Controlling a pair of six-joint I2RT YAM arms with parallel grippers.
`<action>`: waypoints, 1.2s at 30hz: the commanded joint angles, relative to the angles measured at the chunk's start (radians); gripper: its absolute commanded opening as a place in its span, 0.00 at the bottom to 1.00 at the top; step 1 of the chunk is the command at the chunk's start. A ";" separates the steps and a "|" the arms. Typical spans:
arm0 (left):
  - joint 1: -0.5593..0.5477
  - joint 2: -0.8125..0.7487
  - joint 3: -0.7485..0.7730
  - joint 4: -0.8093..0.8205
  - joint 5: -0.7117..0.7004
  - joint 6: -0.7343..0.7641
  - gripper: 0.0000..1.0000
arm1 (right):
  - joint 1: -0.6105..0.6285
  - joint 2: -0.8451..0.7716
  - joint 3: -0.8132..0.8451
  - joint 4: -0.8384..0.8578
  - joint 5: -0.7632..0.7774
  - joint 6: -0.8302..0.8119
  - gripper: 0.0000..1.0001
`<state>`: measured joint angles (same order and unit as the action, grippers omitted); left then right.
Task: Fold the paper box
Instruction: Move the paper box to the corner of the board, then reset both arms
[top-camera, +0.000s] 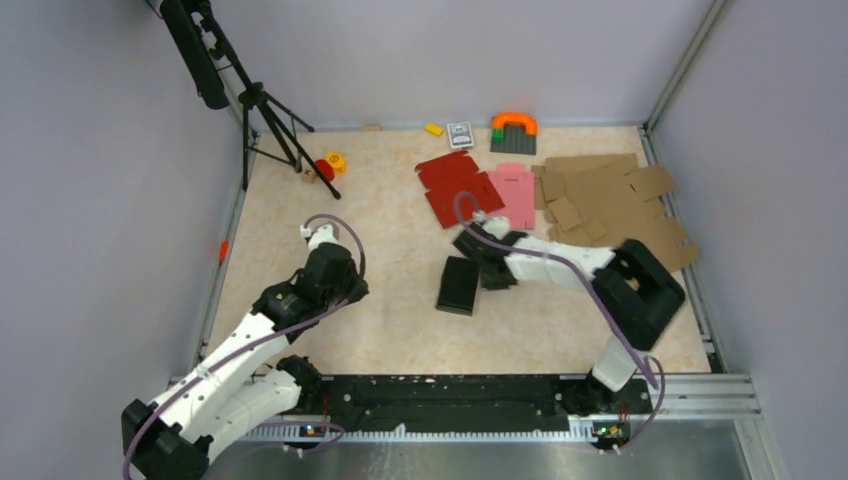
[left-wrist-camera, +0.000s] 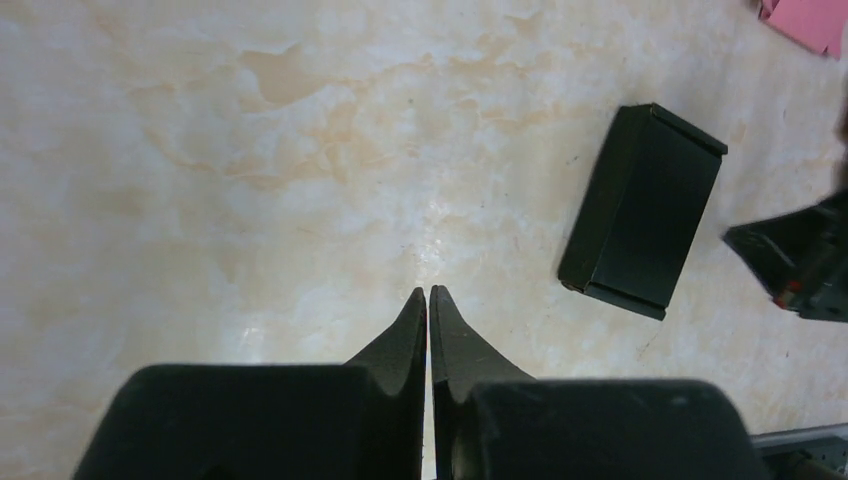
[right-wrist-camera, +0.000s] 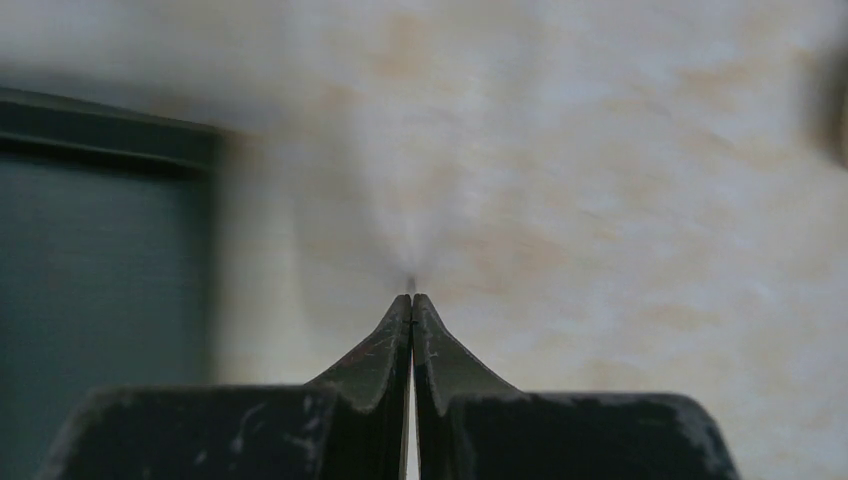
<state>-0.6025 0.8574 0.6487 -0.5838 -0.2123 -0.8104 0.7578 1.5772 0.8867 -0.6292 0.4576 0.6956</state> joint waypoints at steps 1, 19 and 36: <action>0.032 -0.126 0.032 -0.151 -0.092 0.021 0.01 | 0.186 0.277 0.430 0.106 -0.170 0.037 0.00; 0.045 -0.127 -0.104 0.177 -0.132 0.133 0.24 | -0.087 -0.455 -0.188 0.582 -0.105 -0.204 0.20; 0.208 0.010 -0.322 0.926 -0.419 0.673 0.97 | -0.537 -0.620 -0.606 1.149 -0.020 -0.483 0.93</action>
<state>-0.4919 0.8635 0.3431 0.0910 -0.6010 -0.2852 0.2813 0.9504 0.3748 0.2138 0.5087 0.3099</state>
